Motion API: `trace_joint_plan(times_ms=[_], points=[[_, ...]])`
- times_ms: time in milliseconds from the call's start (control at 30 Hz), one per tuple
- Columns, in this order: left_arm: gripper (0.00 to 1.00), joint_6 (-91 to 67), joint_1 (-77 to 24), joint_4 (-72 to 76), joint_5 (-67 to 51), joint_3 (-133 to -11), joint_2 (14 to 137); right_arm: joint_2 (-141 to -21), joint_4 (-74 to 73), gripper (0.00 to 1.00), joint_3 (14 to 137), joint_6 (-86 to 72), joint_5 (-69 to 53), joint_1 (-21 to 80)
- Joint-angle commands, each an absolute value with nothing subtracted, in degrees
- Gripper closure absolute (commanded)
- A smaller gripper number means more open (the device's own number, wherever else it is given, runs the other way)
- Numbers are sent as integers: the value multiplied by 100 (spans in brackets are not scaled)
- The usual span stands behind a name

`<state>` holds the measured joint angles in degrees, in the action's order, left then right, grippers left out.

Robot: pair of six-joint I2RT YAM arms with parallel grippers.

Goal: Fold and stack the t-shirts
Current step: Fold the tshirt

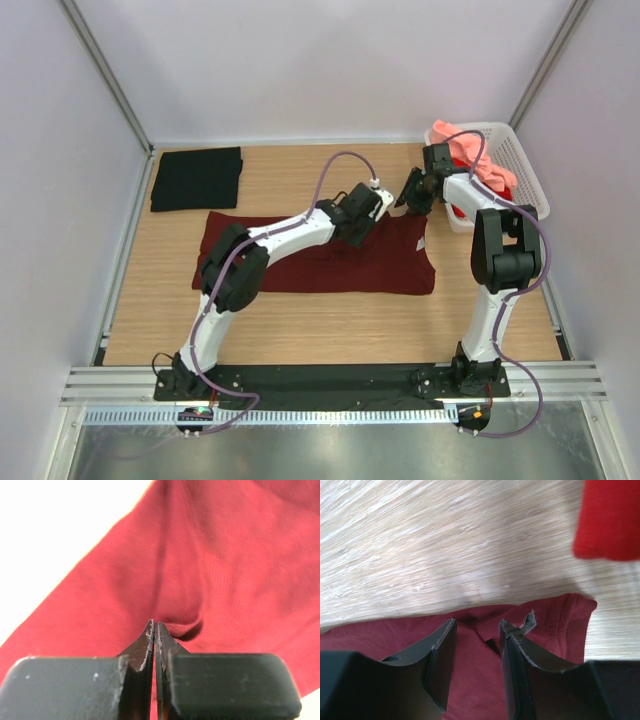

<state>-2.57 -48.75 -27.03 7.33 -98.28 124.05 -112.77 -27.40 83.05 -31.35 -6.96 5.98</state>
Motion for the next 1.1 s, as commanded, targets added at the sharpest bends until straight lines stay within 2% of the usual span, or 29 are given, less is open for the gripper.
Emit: trace_joint_plan(times_ms=[0, 467, 833, 1000, 1033, 1067], points=[[100, -272, -4694, -2672, 1011, -10204, 12507, -11030, -2558, 53, 8472, -2945, -887, 624], [100, -395, -4228, -2988, 1195, -11039, 13025, -11505, -2698, 50, 9000, -2119, -1423, 694], [100, -712, -4131, -3164, 1117, -10890, 12956, -11988, -2725, 53, 9123, -1855, -1811, 703], [89, -940, -4131, -3278, 1055, -10723, 12754, -11541, -2733, 55, 8948, -2038, -1609, 703], [78, -984, -4113, -3304, 1063, -10688, 12683, -11418, -2777, 54, 8956, -2161, -1547, 712], [73, -1141, -4113, -3427, 1107, -10696, 12570, -11313, -2995, 54, 8991, -2249, -1338, 721]])
